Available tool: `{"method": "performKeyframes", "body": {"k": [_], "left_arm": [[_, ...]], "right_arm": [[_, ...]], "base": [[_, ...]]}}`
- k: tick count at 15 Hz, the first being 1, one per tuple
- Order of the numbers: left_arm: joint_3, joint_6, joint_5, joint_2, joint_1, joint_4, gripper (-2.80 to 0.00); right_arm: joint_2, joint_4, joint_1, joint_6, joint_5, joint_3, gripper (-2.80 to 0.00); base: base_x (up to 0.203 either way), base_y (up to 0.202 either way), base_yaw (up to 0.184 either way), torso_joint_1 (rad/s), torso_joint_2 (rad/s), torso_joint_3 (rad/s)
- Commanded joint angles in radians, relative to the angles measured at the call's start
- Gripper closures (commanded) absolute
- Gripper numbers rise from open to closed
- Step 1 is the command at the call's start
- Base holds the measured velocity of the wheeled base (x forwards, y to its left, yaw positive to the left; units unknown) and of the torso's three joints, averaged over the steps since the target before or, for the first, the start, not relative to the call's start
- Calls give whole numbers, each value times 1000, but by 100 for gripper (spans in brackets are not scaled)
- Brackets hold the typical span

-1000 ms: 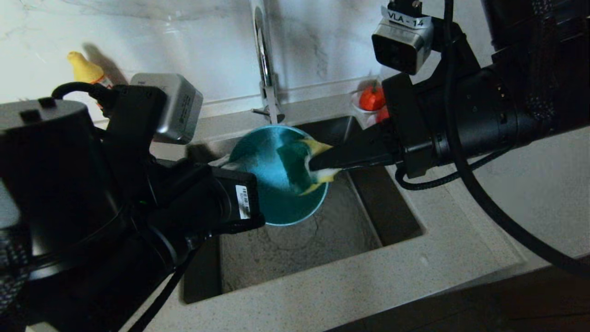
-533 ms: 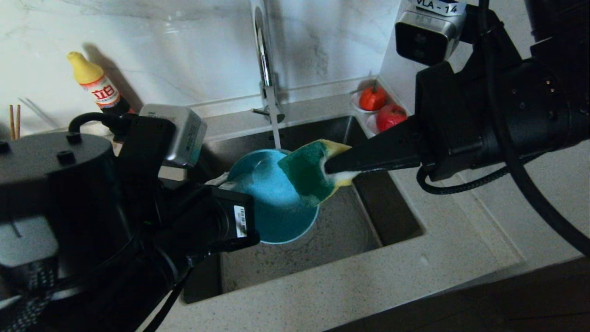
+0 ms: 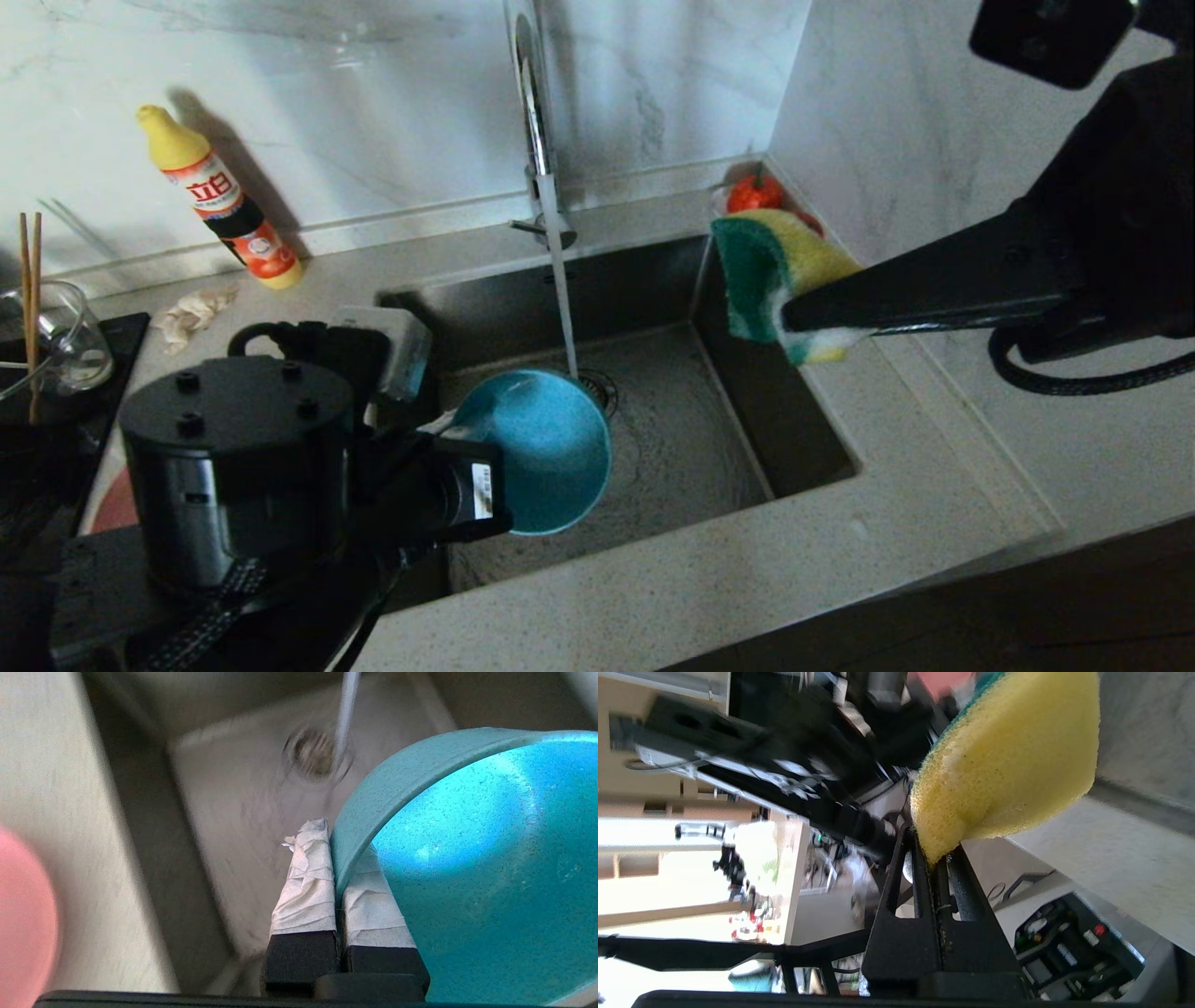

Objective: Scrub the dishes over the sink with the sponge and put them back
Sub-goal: Rinse the bowl

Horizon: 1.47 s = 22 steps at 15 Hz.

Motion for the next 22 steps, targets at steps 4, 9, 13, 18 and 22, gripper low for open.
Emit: {"method": "performKeyframes", "body": {"k": [4,9,13,18,22], "left_arm": [[12,-151,-7,31,31,183,0],[-96,-321,-107,117,194,301,0],[-224,-414,-160,202,245,370,0],[-378,-445,-161,304,259,397,0],[-461,-474,-161,369,316,406,0]], "right_arm": [[-79,21,-133,2,2,59,0],[-133,17,-145,-4,2,101,0],[-133,13,-141,-4,4,141,0],[-151,10,-141,-4,4,176,0],[-163,16,-135,-4,4,176,0]], "base": [[0,0,0,0,0,0],[0,0,0,0,0,0],[0,0,0,0,0,0],[0,0,0,0,0,0],[0,0,0,0,0,0]]}}
